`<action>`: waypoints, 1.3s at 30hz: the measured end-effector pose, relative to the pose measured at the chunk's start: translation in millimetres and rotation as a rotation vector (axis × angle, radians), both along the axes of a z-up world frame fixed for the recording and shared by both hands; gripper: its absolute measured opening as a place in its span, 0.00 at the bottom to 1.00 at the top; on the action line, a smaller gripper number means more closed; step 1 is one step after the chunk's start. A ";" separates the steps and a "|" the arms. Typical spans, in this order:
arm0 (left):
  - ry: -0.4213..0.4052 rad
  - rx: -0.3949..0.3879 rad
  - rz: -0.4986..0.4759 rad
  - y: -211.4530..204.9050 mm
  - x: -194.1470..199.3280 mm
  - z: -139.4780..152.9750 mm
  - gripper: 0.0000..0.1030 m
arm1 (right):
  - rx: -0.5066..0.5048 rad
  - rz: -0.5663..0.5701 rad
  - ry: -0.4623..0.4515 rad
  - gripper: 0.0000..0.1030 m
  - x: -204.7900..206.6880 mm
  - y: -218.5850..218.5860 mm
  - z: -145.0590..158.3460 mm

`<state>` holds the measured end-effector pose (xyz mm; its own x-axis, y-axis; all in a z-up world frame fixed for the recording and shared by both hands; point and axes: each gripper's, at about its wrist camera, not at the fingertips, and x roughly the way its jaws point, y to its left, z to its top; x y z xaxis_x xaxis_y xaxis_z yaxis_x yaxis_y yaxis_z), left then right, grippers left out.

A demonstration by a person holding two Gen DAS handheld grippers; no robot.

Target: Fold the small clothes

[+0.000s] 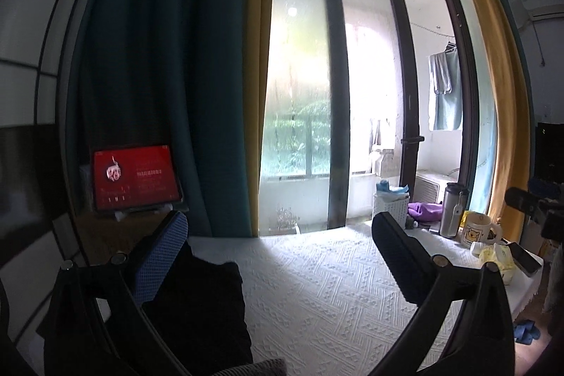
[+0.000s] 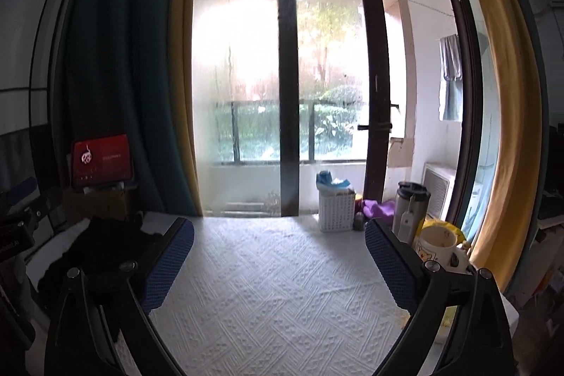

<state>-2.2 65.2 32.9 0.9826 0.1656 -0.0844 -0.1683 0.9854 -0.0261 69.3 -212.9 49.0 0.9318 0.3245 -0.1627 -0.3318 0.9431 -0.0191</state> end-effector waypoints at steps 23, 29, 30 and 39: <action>-0.100 0.033 0.089 18.7 -27.9 6.4 1.00 | -0.011 0.045 -0.078 1.00 -17.1 35.6 27.3; -0.124 0.036 0.114 18.7 -32.8 3.8 1.00 | -0.008 0.029 -0.071 1.00 -12.5 34.3 25.8; -0.125 0.033 0.116 19.0 -32.8 4.2 1.00 | -0.009 0.030 -0.069 1.00 -11.7 34.1 26.4; -0.111 0.037 0.106 16.2 -30.3 3.8 1.00 | -0.010 0.036 -0.065 1.00 -10.2 35.0 25.7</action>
